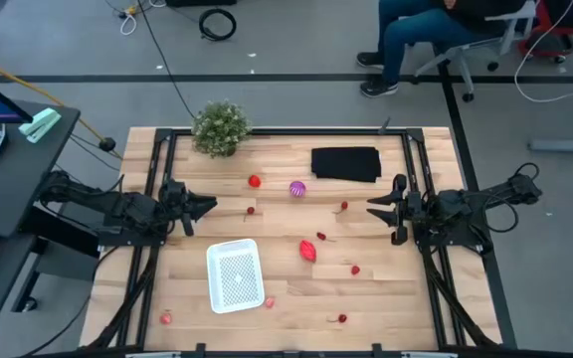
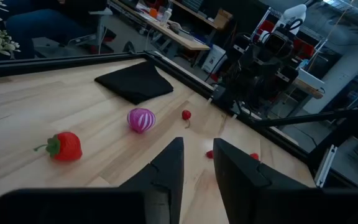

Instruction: Pick and placing Produce into tupperware

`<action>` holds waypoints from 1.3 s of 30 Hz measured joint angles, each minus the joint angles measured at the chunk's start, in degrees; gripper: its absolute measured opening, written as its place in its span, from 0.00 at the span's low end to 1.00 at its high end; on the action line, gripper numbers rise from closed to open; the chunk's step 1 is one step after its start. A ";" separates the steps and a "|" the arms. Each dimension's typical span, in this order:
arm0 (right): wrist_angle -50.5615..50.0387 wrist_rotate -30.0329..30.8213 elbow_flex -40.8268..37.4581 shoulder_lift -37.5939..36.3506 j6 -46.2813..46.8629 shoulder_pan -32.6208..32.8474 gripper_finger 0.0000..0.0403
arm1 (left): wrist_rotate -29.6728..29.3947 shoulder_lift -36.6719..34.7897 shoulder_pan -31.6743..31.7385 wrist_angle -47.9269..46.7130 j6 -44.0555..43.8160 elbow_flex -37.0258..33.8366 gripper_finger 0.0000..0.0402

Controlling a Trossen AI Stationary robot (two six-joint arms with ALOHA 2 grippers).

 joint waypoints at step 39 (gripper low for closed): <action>0.00 0.00 0.00 -0.02 0.02 0.01 0.31 | 0.00 0.00 0.02 0.00 0.00 0.00 0.23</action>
